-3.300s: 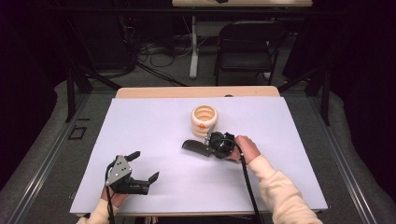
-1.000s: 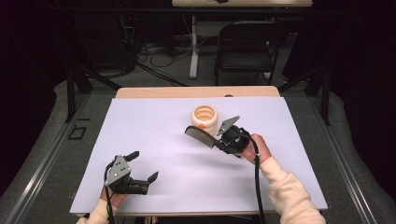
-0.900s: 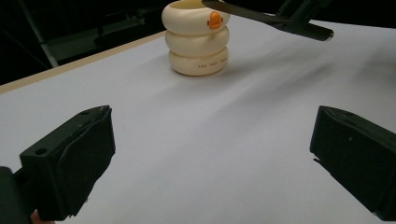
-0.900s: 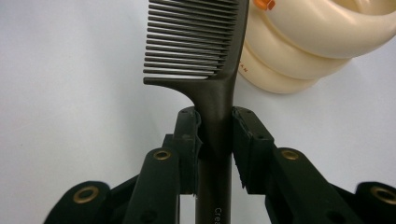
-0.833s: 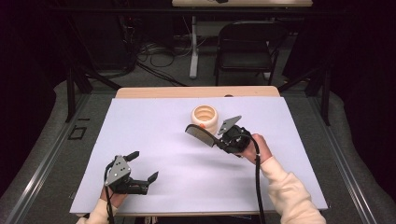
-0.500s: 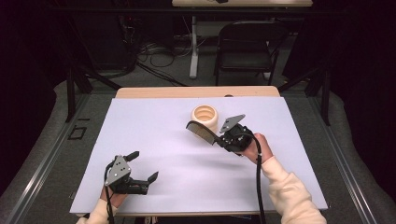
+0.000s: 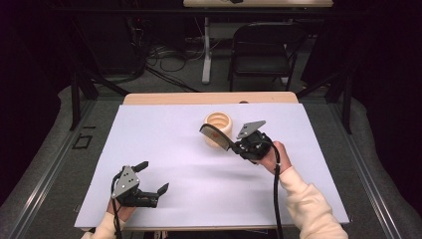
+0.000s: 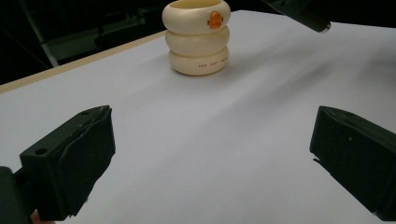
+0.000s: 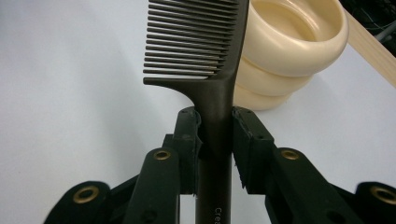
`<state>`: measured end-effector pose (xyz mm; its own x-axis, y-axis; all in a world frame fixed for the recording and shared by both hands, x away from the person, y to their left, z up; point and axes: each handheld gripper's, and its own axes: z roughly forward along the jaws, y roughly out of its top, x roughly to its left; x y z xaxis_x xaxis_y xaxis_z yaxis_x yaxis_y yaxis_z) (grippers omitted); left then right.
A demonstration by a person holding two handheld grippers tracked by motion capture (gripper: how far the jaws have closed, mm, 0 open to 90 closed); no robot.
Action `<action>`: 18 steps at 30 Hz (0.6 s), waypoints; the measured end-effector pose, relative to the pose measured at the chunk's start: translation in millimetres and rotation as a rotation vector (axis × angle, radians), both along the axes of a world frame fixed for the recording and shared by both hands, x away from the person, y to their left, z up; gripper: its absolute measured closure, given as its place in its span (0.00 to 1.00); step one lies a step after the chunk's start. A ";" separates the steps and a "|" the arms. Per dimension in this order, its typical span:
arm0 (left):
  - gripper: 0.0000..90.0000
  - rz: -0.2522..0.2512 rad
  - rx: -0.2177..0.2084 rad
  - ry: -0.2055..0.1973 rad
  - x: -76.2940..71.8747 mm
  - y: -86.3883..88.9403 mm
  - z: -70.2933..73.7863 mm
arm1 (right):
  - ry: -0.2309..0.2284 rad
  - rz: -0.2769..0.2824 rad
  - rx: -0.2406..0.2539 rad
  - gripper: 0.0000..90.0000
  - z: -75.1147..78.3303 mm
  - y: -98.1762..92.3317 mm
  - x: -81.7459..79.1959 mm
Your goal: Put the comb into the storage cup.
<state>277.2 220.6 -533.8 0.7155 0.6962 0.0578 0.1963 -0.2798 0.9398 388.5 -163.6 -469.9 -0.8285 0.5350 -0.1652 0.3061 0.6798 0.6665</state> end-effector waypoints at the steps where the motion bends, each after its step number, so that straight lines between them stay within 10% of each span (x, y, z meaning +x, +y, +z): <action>1: 0.00 0.000 0.000 0.000 0.0 0.0 0.0 | -0.006 -0.003 0.003 0.80 0.1 -0.4 0.1; 18: 0.00 0.000 0.001 0.001 0.0 -0.1 0.0 | -0.039 -0.045 0.048 0.80 3.4 -6.1 1.6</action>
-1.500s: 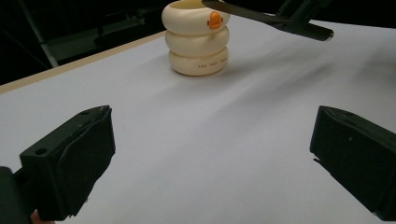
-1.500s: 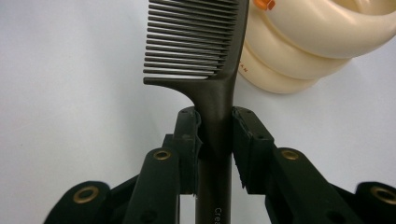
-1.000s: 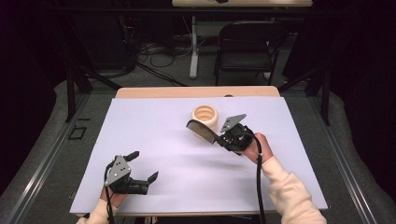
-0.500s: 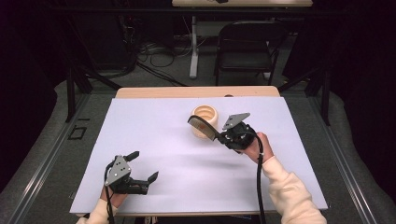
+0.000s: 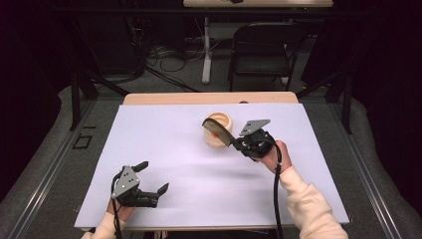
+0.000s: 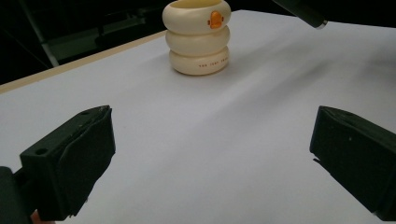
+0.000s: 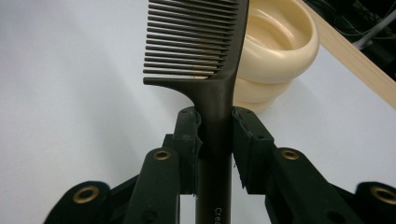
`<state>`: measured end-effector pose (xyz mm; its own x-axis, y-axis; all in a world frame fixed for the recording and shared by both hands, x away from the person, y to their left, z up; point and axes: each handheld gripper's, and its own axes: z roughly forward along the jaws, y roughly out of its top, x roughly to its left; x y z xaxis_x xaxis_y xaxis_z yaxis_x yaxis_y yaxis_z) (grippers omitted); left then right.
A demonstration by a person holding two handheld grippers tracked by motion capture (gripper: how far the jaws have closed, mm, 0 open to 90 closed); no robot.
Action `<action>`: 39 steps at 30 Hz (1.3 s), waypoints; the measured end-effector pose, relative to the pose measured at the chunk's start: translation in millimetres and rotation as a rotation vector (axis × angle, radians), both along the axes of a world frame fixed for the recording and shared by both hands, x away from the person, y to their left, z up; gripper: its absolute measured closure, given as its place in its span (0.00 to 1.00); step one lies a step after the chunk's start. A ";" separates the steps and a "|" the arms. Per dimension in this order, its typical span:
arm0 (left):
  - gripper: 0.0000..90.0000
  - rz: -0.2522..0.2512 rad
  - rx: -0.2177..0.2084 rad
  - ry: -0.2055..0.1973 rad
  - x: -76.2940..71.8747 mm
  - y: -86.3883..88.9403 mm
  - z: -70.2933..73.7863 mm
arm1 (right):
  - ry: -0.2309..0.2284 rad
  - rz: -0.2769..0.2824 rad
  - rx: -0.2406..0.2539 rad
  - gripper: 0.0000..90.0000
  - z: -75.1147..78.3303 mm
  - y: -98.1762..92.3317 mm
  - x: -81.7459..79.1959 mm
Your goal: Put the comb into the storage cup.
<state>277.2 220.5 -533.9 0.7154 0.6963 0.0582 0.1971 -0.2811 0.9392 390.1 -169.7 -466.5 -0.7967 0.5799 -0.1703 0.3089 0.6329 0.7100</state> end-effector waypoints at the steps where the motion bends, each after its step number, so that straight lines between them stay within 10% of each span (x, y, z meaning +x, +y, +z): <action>1: 0.00 0.000 0.000 0.000 0.0 0.0 0.0 | -0.002 -0.001 0.004 0.80 0.2 -0.4 0.1; 39: 0.00 0.004 0.005 0.001 0.0 -0.4 0.0 | -0.066 -0.082 0.068 0.80 6.5 -10.1 5.7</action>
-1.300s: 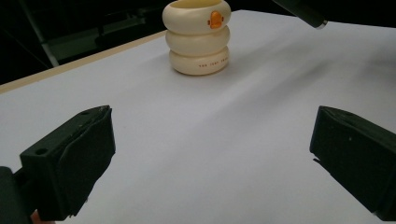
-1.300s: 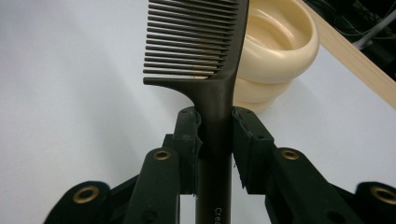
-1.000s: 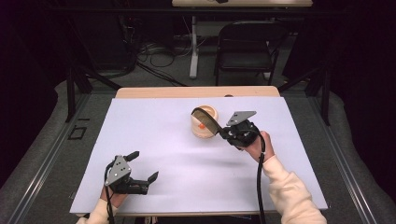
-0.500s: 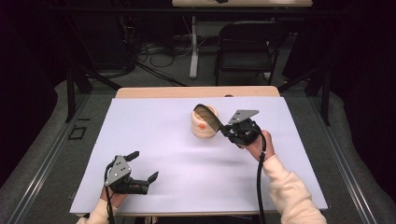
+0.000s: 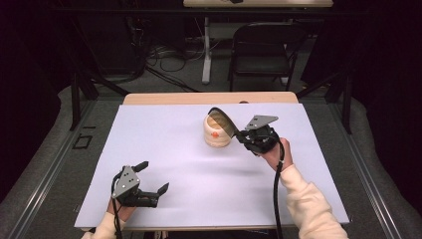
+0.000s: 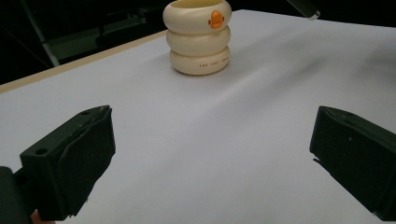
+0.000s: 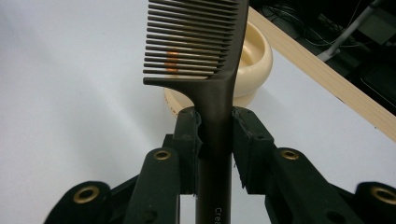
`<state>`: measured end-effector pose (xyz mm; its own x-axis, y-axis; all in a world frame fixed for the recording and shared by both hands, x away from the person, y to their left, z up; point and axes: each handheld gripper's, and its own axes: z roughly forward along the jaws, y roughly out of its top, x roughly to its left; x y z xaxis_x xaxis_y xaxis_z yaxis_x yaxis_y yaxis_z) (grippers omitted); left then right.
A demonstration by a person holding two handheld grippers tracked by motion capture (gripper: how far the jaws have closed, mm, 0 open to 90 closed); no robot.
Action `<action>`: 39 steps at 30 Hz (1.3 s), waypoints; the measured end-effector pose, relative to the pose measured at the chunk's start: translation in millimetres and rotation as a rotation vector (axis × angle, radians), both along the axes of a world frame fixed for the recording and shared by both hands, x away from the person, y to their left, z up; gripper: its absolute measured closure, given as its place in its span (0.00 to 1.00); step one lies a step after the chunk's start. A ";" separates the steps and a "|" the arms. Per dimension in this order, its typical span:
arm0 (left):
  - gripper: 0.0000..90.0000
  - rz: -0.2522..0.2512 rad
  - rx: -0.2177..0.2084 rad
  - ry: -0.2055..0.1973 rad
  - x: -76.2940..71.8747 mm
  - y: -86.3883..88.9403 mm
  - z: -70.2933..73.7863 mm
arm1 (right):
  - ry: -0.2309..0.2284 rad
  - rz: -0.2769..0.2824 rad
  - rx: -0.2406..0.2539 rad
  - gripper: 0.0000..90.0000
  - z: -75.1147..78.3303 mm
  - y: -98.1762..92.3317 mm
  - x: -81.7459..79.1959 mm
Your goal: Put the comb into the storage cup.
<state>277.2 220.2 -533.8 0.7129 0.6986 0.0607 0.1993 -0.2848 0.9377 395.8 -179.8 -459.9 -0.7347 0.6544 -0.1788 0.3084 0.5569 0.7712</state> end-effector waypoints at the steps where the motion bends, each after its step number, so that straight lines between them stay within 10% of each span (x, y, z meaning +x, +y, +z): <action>1: 0.00 -0.001 0.001 0.000 0.1 0.0 0.0 | -0.003 -0.001 0.002 0.80 0.2 0.0 0.2; 39: 0.00 0.001 0.001 0.000 0.3 -0.6 -0.3 | -0.029 -0.017 0.051 0.80 7.0 2.2 6.4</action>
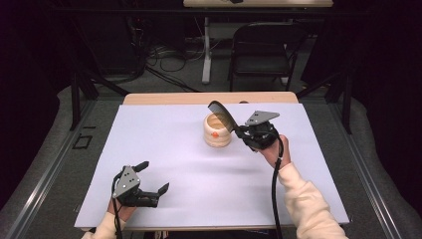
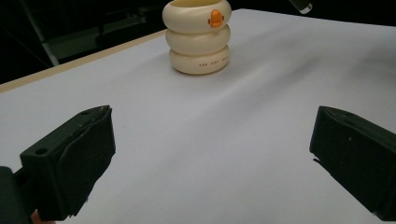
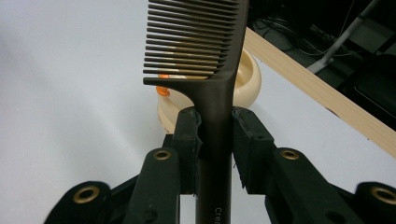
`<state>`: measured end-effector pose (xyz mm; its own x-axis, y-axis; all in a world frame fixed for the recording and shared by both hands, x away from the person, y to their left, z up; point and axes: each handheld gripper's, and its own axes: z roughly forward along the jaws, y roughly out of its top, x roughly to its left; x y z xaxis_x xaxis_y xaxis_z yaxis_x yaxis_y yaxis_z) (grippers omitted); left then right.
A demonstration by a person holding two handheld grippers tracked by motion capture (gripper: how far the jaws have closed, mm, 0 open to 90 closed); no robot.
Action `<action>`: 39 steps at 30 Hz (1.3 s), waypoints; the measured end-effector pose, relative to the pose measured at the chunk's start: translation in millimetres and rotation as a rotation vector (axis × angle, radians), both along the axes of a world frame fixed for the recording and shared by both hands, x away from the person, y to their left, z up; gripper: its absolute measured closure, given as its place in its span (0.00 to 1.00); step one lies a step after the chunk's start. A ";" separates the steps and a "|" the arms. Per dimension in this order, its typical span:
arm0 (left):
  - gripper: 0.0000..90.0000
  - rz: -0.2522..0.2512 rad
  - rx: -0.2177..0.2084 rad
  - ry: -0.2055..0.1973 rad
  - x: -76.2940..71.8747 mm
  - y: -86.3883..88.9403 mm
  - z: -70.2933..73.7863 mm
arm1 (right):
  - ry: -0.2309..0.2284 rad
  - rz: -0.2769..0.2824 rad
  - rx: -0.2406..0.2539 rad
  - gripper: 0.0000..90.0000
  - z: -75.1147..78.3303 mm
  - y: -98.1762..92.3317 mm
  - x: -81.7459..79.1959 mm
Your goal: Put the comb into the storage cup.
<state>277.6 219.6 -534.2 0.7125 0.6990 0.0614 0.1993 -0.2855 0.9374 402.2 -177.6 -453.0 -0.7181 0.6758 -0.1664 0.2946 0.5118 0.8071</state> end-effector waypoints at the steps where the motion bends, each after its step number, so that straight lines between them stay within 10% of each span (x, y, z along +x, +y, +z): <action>1: 0.00 0.000 0.000 0.000 0.0 0.1 0.1 | 0.000 0.001 0.001 0.80 0.0 0.3 0.0; 39: 0.00 0.000 0.003 0.003 0.7 -0.1 -0.1 | -0.009 -0.009 0.014 0.80 6.6 5.5 11.4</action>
